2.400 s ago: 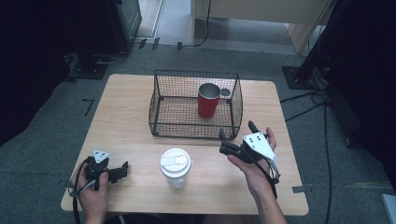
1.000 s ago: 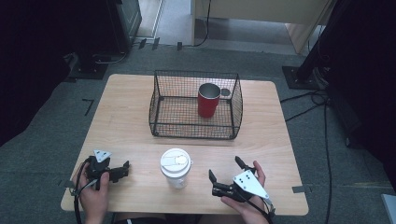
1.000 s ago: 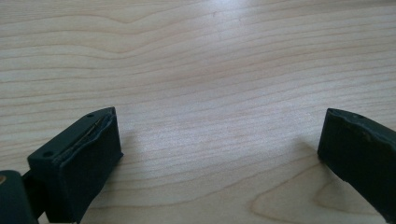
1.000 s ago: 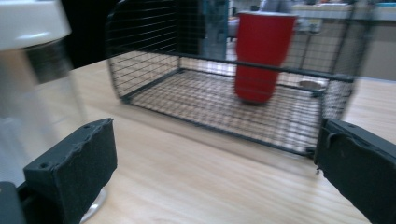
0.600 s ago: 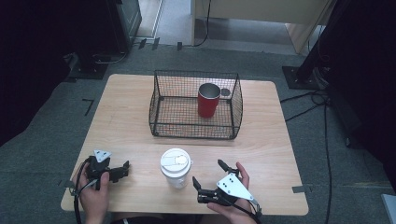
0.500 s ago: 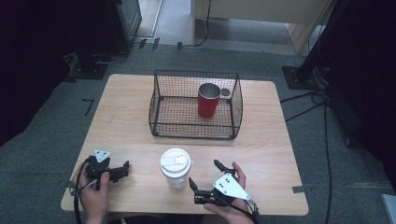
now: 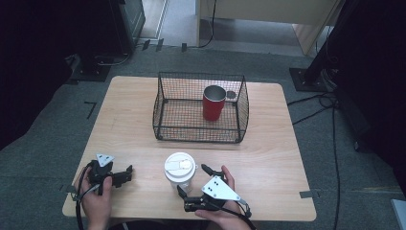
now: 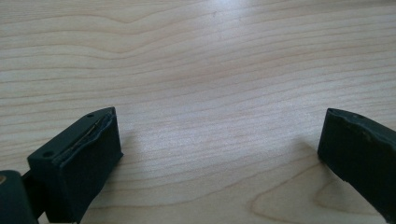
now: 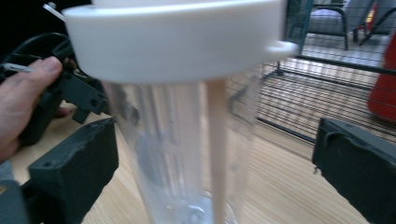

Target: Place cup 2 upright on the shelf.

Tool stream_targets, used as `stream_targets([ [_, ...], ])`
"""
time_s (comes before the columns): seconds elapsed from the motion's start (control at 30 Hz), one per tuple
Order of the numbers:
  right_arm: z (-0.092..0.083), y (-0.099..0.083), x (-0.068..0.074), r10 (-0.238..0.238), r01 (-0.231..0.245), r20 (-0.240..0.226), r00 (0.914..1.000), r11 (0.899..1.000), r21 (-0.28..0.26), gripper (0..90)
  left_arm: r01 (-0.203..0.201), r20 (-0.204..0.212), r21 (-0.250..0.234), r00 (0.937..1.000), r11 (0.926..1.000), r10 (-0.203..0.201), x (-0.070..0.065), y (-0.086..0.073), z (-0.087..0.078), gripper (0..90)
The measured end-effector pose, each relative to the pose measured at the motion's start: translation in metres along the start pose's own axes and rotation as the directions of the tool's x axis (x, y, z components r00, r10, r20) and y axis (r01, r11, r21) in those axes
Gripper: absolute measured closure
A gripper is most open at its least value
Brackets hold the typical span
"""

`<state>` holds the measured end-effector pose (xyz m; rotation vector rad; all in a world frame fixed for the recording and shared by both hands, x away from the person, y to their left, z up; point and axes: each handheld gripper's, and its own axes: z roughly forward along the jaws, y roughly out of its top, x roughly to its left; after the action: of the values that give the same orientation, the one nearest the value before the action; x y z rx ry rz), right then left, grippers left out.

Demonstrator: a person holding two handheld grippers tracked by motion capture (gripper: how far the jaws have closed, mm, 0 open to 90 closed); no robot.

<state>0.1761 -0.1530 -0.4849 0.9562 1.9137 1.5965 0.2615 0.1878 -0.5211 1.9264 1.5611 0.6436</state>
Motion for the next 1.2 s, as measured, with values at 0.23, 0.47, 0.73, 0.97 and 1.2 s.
stream_targets([
  [0.23, 0.018, 0.004, 0.007, 0.008, -0.008, -0.015, 0.9999, 1.000, 0.018, 7.4, 0.000, 0.000, 0.000, 1.0000, 1.0000, 0.000, 0.000, 0.000, 0.000, 0.0],
  [0.47, 0.032, 0.007, 0.014, -0.001, 0.001, 0.006, 1.0000, 1.000, 0.017, 14.6, 0.000, 0.000, 0.000, 1.0000, 1.0000, 0.000, 0.000, 0.000, 0.000, 0.0],
  [0.73, 0.038, 0.010, 0.014, -0.013, 0.013, 0.025, 0.9996, 1.000, -0.001, 16.2, 0.000, 0.000, 0.000, 1.0000, 1.0000, 0.000, 0.000, 0.000, 0.000, 0.0],
  [0.97, 0.037, 0.016, 0.014, -0.019, 0.020, 0.035, 0.9992, 0.999, -0.039, 16.3, 0.000, 0.000, 0.000, 1.0000, 1.0000, 0.000, 0.000, 0.000, 0.000, 0.0],
  [1.2, 0.038, 0.032, 0.010, -0.013, 0.017, 0.054, 0.9985, 0.996, -0.084, 16.2, 0.001, 0.000, -0.001, 1.0000, 1.0000, -0.001, 0.000, 0.000, 0.000, 0.0],
])
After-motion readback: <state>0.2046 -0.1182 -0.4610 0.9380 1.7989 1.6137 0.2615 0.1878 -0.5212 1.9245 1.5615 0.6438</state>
